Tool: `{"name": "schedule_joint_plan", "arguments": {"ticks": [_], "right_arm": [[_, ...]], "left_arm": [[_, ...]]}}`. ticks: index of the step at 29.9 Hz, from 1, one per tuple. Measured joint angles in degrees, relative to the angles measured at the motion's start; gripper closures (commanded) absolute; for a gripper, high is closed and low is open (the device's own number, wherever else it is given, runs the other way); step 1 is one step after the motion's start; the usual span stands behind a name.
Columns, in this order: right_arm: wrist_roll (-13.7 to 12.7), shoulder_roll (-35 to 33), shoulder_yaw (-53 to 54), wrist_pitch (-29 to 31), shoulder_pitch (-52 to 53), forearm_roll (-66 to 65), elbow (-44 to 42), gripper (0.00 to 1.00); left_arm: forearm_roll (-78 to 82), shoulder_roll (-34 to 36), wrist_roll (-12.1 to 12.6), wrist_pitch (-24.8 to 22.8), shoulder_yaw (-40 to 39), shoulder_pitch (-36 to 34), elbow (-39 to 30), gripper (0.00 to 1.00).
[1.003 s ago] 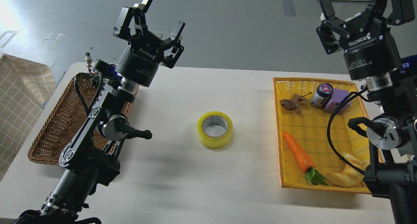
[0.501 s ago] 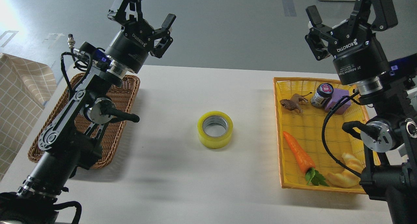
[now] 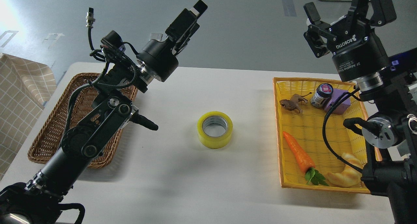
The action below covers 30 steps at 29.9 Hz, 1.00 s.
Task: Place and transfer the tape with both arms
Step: 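Reach the left gripper down toward the tape roll on the table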
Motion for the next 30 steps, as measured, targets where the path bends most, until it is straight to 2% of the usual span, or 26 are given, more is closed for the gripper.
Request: {"name": "schedule_joint_plan", "arguments": {"ticks": [6,14,21,30], "right_arm": [[0.0,0.0,0.2,0.0,0.3,0.0,0.0,0.00],[0.0,0.0,0.3,0.0,0.9,0.1,0.3,0.00],[0.0,0.0,0.3,-0.2,1.2,0.1,0.9,0.00],[-0.2,-0.1,0.2,-0.3,1.8,0.0,1.2,0.00]], "left_arm": [[20.5,0.2,0.4,0.1,3.2,1.4,2.5,0.02],[31.7,0.4,1.7,1.0,4.2,4.6,6.3,0.02],[33.7,0.9,1.9,4.2,4.1,10.4,8.9,0.02],[33.7,-0.6,1.9,5.7,4.1,13.5,8.6,0.02]]}}
